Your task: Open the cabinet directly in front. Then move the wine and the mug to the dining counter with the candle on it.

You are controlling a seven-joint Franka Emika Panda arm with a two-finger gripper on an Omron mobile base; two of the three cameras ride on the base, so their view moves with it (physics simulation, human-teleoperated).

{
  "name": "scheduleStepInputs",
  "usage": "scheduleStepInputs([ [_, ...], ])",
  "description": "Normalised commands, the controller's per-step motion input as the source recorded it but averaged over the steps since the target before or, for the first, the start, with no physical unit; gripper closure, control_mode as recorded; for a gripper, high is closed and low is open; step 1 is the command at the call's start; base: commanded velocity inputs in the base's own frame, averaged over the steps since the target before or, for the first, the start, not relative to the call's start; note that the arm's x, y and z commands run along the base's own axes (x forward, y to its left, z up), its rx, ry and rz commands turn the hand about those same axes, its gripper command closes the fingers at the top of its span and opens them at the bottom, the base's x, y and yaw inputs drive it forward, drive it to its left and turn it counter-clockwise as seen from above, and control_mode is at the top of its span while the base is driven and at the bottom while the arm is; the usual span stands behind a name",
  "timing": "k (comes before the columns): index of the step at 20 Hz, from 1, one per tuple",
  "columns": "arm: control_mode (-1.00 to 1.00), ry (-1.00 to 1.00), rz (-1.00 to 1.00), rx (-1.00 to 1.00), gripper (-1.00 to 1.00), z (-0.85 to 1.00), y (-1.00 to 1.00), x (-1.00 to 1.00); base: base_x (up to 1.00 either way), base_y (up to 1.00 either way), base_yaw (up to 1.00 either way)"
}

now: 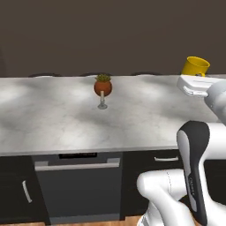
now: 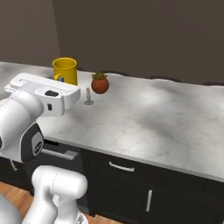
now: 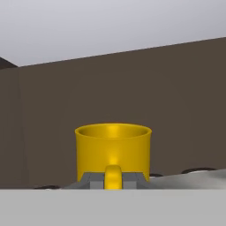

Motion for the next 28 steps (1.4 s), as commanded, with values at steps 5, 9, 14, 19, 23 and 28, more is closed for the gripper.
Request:
scheduleStepInputs([
  [5, 1.00, 0.00, 0.00, 0.00, 1.00, 0.00, 0.00, 0.00, -0.01, 0.00, 0.07],
  [9, 1.00, 0.00, 0.00, 0.00, 1.00, 0.00, 0.00, 0.00, 0.50, -0.10, 0.02],
  [14, 1.00, 0.00, 0.00, 0.00, 1.00, 0.00, 0.00, 0.00, 0.13, -0.03, 0.01],
  [19, 1.00, 0.00, 0.00, 0.00, 1.00, 0.00, 0.00, 0.00, 0.01, -0.07, 0.04],
  [23, 1.00, 0.00, 0.00, 0.00, 1.00, 0.00, 0.00, 0.00, 0.56, -0.06, 0.02],
  [28, 1.00, 0.00, 0.00, 0.00, 1.00, 0.00, 0.00, 0.00, 0.56, -0.03, 0.00],
])
